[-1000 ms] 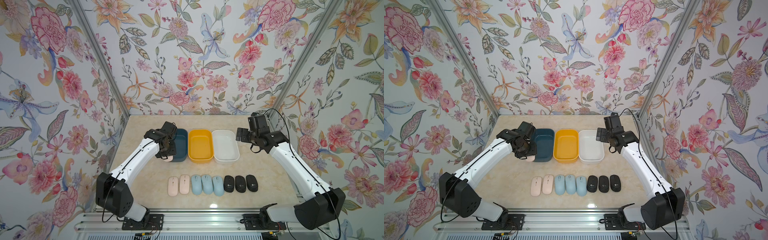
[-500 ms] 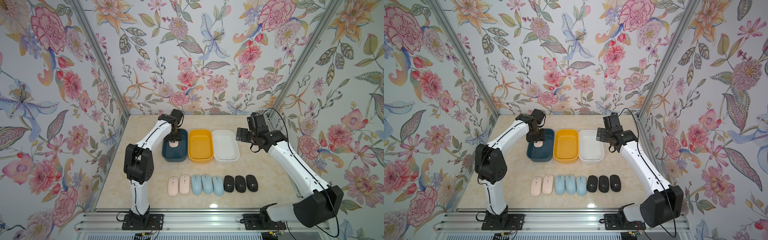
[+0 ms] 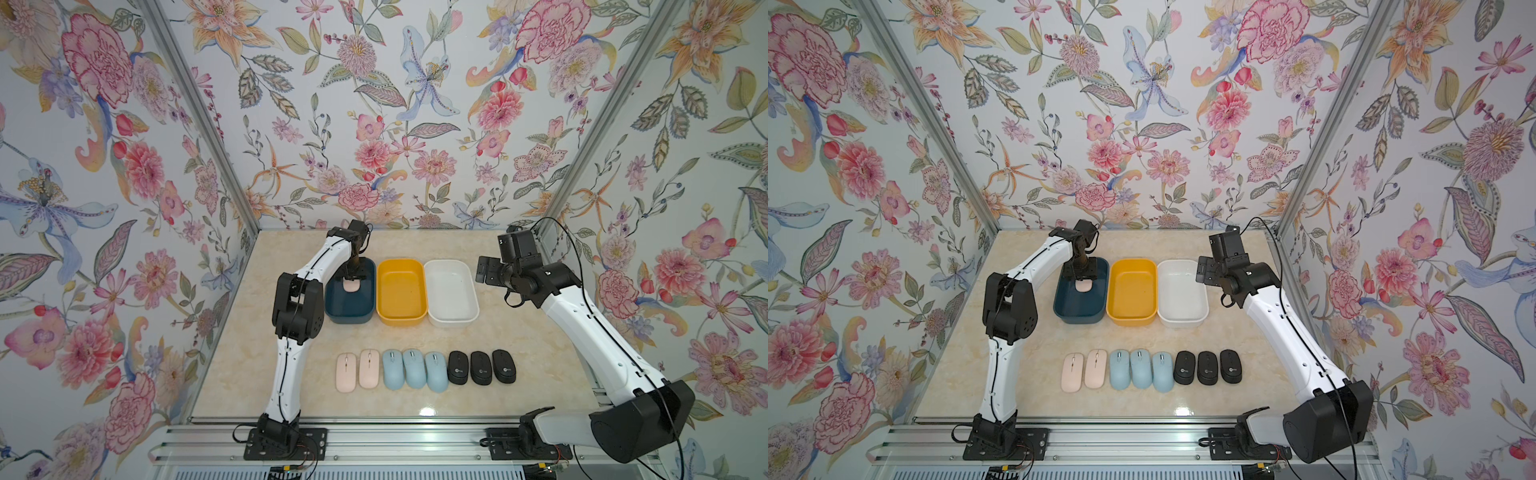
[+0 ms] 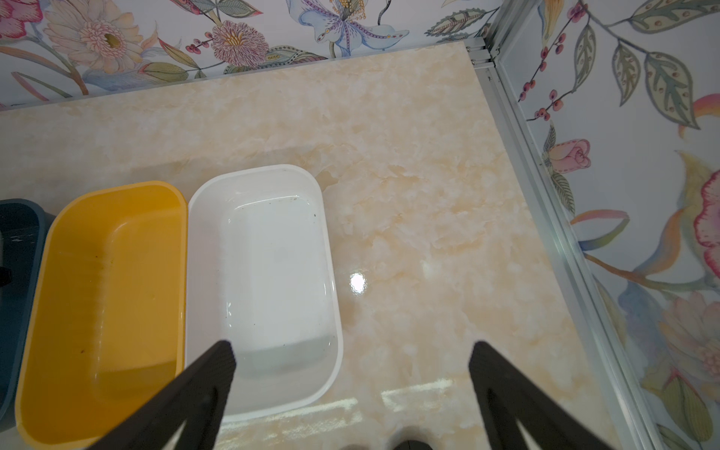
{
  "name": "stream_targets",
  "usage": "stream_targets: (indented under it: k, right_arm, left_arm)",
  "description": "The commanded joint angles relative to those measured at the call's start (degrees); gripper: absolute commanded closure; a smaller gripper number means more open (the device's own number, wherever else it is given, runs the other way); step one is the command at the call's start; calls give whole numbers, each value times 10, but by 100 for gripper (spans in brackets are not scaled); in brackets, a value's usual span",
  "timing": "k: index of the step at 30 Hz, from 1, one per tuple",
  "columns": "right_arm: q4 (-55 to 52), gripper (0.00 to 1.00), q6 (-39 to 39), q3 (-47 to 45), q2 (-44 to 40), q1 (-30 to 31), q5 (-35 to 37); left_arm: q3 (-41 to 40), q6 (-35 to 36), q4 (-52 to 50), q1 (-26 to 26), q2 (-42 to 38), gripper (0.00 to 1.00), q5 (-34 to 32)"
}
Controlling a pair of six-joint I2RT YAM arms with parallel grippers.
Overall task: Place the mice by color into the storage box
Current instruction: Place the mouse in the storage box.
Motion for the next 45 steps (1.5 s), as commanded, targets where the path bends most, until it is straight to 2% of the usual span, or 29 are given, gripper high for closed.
stream_targets:
  k: [1,19,24,28,36,40,45]
  right_arm:
    - [-22,2,7,-6,-18,4,18]
    - [-32,2,20,-21,-31,4,32]
    - [-31,1,20,-20,-31,3,33]
    - [-28,1,20,-20,-30,3,30]
    - [-16,1,19,-21,-32,4,20]
    - [-8,1,16,-22,-30,4,14]
    - [5,1,10,-23,-32,4,9]
  left_arm:
    - [29,12,-10,8,24,44,1]
    - [82,27,-10,18,101,42,-3]
    - [82,28,-10,19,106,37,-3]
    - [82,29,-10,18,97,28,2]
    - [68,30,-14,16,33,22,4]
    - [43,33,-19,12,-32,19,0]
    - [-30,32,-23,4,-128,16,-6]
